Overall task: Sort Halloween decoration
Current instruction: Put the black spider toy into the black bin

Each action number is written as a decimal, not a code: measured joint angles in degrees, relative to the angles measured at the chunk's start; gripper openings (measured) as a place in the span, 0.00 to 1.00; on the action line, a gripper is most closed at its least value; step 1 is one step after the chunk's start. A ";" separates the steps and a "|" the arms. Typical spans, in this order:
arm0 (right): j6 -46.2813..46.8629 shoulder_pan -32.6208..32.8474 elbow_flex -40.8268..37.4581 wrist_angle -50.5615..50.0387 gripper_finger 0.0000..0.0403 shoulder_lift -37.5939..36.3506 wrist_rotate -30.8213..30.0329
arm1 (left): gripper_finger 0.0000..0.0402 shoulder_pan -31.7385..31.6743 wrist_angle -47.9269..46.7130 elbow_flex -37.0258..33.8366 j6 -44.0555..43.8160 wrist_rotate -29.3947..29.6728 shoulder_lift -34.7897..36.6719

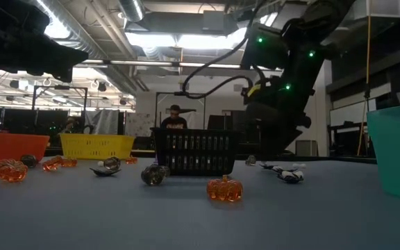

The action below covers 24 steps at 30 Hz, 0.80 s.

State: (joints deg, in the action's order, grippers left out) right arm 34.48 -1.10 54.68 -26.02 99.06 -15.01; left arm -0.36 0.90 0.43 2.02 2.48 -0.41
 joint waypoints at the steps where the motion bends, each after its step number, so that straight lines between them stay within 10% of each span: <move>1: 0.00 0.00 0.00 0.27 0.38 0.25 0.08 | 0.00 0.02 -0.02 0.00 0.00 0.00 -0.01; 24: -0.02 0.00 -0.02 0.75 0.38 1.60 0.60 | 0.00 0.00 -0.02 0.00 0.00 0.00 -0.01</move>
State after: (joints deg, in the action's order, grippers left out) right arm 34.46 -1.10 54.65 -25.26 100.66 -14.41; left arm -0.36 0.89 0.43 2.02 2.48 -0.42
